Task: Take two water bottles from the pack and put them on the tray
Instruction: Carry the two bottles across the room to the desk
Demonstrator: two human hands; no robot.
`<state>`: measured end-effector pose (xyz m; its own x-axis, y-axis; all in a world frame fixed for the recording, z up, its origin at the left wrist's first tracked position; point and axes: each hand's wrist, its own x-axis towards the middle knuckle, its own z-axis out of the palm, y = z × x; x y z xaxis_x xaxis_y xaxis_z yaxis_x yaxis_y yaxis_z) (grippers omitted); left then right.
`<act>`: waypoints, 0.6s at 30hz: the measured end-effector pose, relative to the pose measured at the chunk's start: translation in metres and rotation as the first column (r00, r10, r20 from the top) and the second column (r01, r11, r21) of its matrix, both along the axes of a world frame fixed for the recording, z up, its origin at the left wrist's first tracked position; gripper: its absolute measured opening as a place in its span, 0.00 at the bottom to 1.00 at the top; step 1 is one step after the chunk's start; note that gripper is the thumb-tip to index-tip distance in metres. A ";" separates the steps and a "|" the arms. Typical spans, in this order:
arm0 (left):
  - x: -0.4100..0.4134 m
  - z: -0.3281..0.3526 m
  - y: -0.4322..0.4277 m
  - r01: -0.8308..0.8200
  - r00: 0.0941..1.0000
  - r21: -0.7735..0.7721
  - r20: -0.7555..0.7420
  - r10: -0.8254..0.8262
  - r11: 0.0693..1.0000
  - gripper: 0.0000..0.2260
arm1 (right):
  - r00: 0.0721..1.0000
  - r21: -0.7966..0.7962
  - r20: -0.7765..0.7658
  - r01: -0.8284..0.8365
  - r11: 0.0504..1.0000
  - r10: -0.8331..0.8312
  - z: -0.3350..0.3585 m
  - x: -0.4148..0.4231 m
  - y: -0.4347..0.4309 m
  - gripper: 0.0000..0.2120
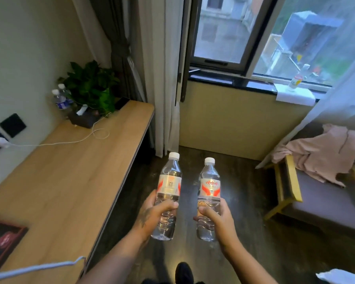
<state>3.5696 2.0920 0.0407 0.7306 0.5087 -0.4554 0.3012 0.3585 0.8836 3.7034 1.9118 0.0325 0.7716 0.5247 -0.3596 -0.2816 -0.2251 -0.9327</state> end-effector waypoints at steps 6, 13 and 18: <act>-0.021 -0.001 0.016 -0.235 0.972 -0.020 -0.015 0.234 0.972 0.36 | 0.954 -0.006 -0.012 -0.301 0.954 0.301 0.003 0.020 0.045 0.41; -0.106 0.004 0.007 -0.644 0.763 0.013 -0.050 0.644 0.765 0.30 | 0.755 0.040 -0.043 -0.653 0.757 0.654 0.003 -0.026 0.121 0.41; -0.179 0.009 -0.028 -0.869 0.491 0.044 -0.045 0.870 0.493 0.32 | 0.506 0.060 -0.041 -0.860 0.507 0.862 0.000 -0.087 0.163 0.37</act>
<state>3.3906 2.0636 0.0492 -0.1109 0.8782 -0.4653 -0.1102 0.4545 0.8839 3.6167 2.0748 0.0320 -0.0869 0.9294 -0.3588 -0.0166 -0.3614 -0.9323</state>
